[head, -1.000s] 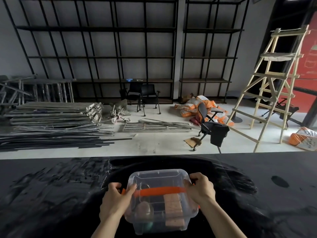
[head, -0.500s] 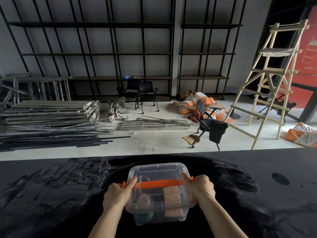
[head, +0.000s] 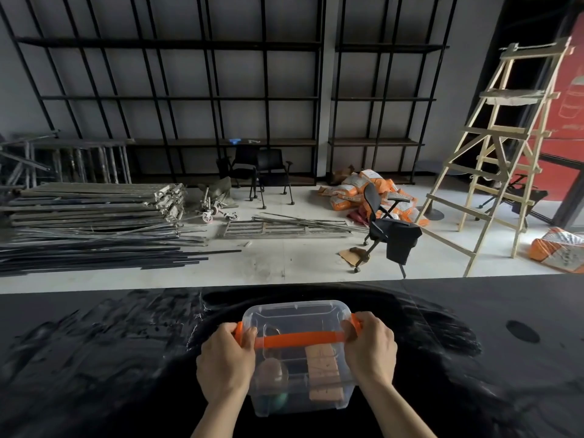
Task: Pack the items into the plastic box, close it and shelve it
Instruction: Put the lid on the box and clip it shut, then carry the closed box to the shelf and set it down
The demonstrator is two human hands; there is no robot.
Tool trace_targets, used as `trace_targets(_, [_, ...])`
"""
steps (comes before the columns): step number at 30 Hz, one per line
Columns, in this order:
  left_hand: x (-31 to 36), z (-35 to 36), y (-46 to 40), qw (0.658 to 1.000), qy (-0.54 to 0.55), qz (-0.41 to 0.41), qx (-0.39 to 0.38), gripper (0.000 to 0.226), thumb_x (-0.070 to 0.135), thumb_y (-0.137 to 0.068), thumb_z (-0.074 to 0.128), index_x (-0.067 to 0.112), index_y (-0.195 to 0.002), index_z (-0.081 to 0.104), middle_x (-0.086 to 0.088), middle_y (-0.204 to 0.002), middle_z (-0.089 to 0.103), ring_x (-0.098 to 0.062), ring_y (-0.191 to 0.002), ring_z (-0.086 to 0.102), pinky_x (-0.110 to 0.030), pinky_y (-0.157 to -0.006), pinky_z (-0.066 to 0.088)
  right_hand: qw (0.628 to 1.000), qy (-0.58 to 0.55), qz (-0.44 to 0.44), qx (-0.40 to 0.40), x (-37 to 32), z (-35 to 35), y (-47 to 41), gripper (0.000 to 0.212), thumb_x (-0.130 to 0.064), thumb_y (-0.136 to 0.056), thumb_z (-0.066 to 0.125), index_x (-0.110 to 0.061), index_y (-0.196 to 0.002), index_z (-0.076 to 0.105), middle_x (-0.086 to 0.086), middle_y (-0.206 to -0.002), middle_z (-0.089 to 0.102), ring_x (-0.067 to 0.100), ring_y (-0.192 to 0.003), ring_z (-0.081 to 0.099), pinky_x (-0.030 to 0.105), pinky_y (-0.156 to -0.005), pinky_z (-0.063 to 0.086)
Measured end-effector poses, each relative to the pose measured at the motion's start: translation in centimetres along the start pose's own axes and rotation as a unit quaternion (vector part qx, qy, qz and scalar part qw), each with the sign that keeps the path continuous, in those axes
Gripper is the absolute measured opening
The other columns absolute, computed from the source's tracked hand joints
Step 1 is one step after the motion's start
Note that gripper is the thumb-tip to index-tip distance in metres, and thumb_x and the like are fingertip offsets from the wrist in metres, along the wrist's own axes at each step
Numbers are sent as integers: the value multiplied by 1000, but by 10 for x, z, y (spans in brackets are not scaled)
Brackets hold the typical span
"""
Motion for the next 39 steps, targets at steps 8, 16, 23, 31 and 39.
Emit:
trace_targets(8, [5,3,-1,999,-14,48,4,23,53,-90,63,31,-90,68,9,-79,72,-19,-80,70,-37,-75,55,999,27,-41,-1,-3,6,-1,20,-31,-100,51,-16,-99,64,-3,-89,59,10,-63,46,19,-47,28])
trace_targets(16, [-10,31,4,971,180,-49,-148,79,65,-92,47,23,-156,30,-10,-150,53,-33,-134,53,-46,-103,42,976,-129,7,-177,15,33,-3,63,-54,-100,37,-36,-157,17,9,-146,52,32,-124,57,43,-92,48])
trace_targets(23, [-8,44,10,875,391,-121,-260,69,28,-89,73,37,-151,43,3,-147,57,-23,-133,53,-49,-117,35,846,-404,132,-321,28,55,3,77,-46,-87,68,-46,-152,27,-3,-146,44,27,-127,51,55,-104,48])
trace_targets(31, [3,41,13,870,397,-105,-273,66,27,-91,71,39,-149,44,5,-151,52,-22,-137,50,-50,-115,36,845,-424,143,-292,38,58,-4,67,-39,-88,71,-43,-147,39,-3,-140,50,25,-123,54,45,-89,56])
trace_targets(39, [82,74,47,843,394,-31,-366,64,41,-79,77,40,-139,55,11,-134,64,-19,-128,57,-56,-112,41,870,-434,157,-175,89,-35,-22,56,-32,-93,67,-41,-144,45,-5,-136,56,23,-125,56,47,-98,52])
Point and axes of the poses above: each hand's wrist, its own y-axis away from the middle knuckle, its own z-axis out of the palm, x = y × z, the point moved 7 cm from there along -y, towards the middle knuckle
